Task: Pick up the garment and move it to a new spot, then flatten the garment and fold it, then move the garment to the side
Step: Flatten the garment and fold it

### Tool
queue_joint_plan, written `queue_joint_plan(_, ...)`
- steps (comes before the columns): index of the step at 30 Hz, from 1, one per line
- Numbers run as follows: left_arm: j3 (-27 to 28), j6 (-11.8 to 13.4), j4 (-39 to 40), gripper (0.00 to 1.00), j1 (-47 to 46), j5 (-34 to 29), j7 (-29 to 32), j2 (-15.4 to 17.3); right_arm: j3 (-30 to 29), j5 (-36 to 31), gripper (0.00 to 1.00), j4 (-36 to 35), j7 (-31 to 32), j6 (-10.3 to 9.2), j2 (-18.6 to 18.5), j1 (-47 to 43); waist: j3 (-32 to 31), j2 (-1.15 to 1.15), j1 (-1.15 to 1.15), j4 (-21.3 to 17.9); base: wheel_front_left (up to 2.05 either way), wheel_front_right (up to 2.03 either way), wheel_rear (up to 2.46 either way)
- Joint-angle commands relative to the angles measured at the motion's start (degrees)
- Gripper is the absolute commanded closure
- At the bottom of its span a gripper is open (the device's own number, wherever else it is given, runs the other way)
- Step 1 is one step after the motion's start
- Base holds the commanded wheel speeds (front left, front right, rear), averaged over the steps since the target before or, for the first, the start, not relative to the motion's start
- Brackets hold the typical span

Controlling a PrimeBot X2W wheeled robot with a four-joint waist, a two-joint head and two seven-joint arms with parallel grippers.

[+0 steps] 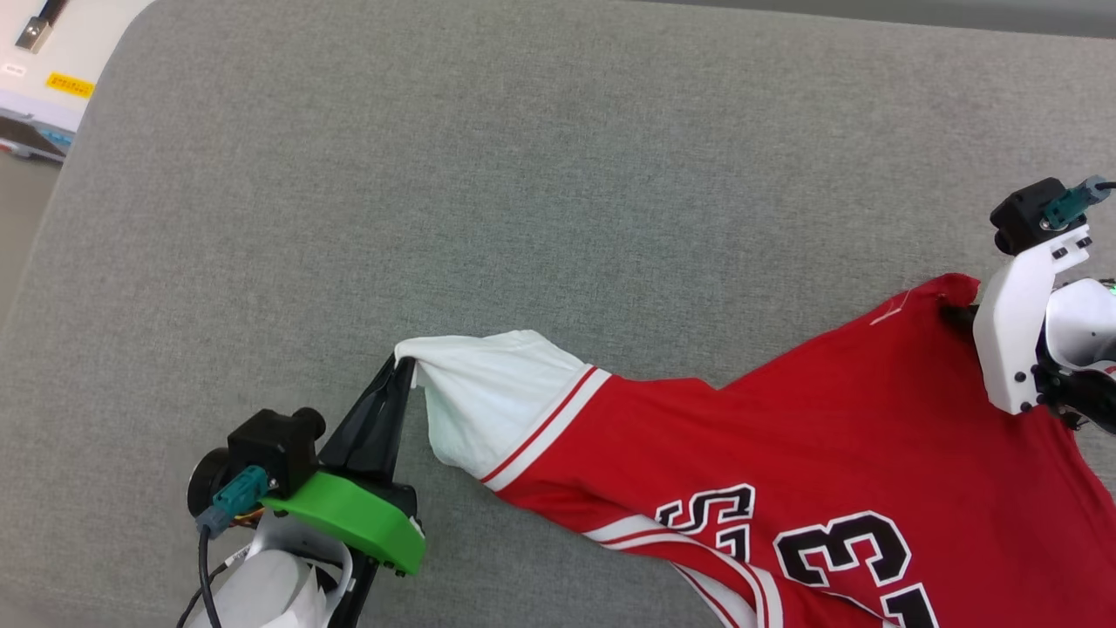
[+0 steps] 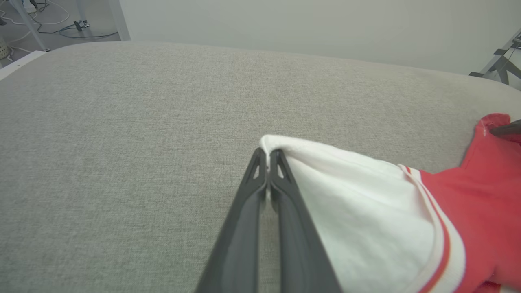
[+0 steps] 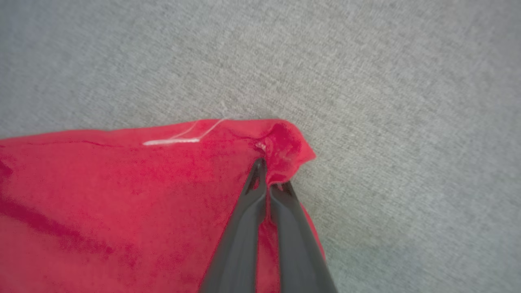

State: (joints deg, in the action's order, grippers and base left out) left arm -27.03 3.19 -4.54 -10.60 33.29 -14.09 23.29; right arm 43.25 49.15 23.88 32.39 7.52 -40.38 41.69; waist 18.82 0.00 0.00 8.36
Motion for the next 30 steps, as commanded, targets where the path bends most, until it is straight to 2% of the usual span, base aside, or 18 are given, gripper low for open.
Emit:
queue_joint_plan(1,0.37,-0.11,0.11,1.00,0.11,-0.67,-0.38,0.28,0.72,0.88,1.00,-0.47,-2.02,-0.03,-0.14,-0.77,-2.53,0.00,0.00,-1.70,0.00,0.00,0.00)
queue_joint_plan(6,1.21,0.23,1.29,1.00,-0.02,-0.87,-0.20,1.78,0.26,2.00,1.00,-4.72,-8.40,-0.03,-2.25,-1.33,-5.96,0.00,0.00,-3.22,0.00,0.00,0.00)
queue_joint_plan(14,3.35,0.60,5.87,1.00,-4.70,-2.47,1.97,6.01,-5.61,1.61,1.00,-12.56,-16.43,-0.03,-6.48,-2.50,-10.19,0.00,0.00,-5.24,0.00,0.00,0.00)
queue_joint_plan(22,5.06,-0.49,10.01,1.00,-16.90,-5.09,5.93,9.46,-13.55,-0.42,1.00,-18.59,-19.36,-0.03,-6.09,-2.56,-12.25,0.00,0.00,-6.75,0.00,0.00,0.00)
queue_joint_plan(30,4.41,-4.09,9.21,1.00,-32.84,-7.10,10.07,9.88,-20.83,-3.21,1.00,-22.01,-18.46,-0.03,-4.36,-0.27,-11.93,0.00,0.00,-7.63,0.00,0.00,0.00)
